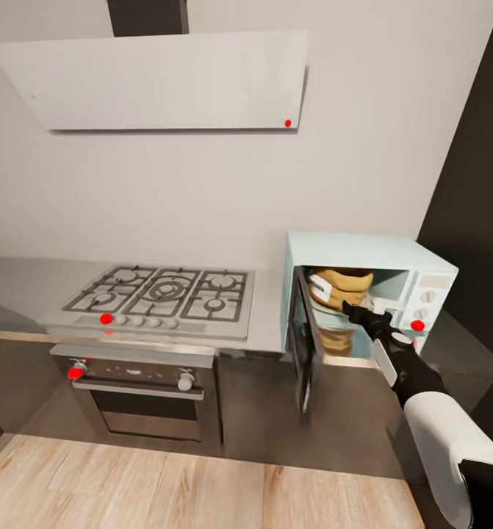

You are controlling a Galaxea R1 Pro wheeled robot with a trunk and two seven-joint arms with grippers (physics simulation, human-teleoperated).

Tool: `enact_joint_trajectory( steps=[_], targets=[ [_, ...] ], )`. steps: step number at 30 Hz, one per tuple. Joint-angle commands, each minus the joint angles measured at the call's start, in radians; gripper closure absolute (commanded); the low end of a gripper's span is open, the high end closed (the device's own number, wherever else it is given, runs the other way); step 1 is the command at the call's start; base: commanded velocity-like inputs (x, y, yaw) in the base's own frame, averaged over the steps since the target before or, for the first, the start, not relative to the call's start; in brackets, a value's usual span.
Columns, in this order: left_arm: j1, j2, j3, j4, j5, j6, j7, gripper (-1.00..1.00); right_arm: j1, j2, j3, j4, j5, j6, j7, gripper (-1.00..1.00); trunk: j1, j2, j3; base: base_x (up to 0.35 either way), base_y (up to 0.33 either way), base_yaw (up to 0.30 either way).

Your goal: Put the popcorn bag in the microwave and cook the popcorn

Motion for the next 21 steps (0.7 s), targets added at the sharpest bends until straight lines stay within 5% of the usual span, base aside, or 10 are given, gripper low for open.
enact_joint_trajectory(
  steps=[1, 11, 17, 21],
  targets=[
    [0.000, 0.000, 0.002, 0.000, 0.003, -0.003, 0.002, -1.00, 0.000, 0.000, -0.002, -0.001, -0.010, 0.006, 0.005, -1.00, -0.001, -0.001, -0.001, -0.293, -0.101, 0.000],
    [0.000, 0.000, 0.001, 0.000, 0.003, -0.003, 0.002, -1.00, 0.000, -0.001, -0.001, -0.010, -0.008, 0.017, 0.005, -1.00, -0.001, -0.001, -0.001, -0.293, -0.101, 0.000],
    [0.000, 0.000, 0.002, 0.001, 0.003, -0.003, 0.002, -1.00, 0.000, 0.001, -0.001, -0.005, 0.067, 0.041, 0.004, -1.00, -0.001, -0.001, -0.001, -0.290, -0.110, 0.000],
    [0.000, 0.000, 0.002, 0.002, 0.003, -0.003, 0.002, -1.00, 0.038, -0.001, -0.004, -0.001, 0.079, 0.144, 0.000, -1.00, -0.001, -0.001, -0.001, -0.166, -0.089, 0.000]
  ],
)
